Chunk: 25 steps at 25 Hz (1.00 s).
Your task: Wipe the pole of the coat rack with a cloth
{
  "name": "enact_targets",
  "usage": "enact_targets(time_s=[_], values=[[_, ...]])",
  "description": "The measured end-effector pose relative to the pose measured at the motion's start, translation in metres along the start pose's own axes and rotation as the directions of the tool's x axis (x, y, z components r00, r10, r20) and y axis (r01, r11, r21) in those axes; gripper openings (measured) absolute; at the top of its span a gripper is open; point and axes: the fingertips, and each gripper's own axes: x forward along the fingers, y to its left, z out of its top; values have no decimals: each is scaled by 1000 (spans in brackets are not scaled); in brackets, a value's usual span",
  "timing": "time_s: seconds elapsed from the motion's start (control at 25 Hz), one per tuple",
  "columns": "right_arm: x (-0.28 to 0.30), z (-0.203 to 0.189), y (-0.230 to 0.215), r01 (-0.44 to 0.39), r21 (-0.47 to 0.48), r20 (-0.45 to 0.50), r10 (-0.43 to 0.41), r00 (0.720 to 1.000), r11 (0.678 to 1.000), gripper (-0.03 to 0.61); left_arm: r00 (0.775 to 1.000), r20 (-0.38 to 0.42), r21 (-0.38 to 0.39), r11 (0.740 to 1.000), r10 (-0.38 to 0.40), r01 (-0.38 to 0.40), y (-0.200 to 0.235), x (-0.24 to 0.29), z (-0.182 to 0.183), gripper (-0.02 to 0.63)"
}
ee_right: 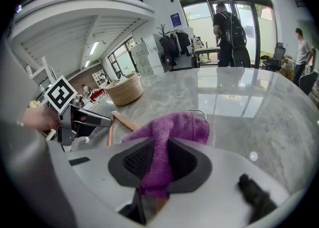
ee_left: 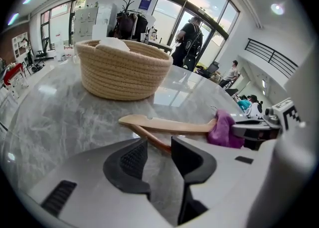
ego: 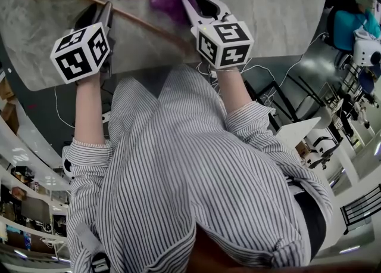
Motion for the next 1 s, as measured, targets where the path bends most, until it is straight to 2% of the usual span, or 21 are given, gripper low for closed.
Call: enact_targets(time_s=[1.0], values=[[37, 24, 59, -121, -89, -56, 116, 992, 989, 89, 996, 66, 7, 998, -66, 66, 0, -4, -2, 141]])
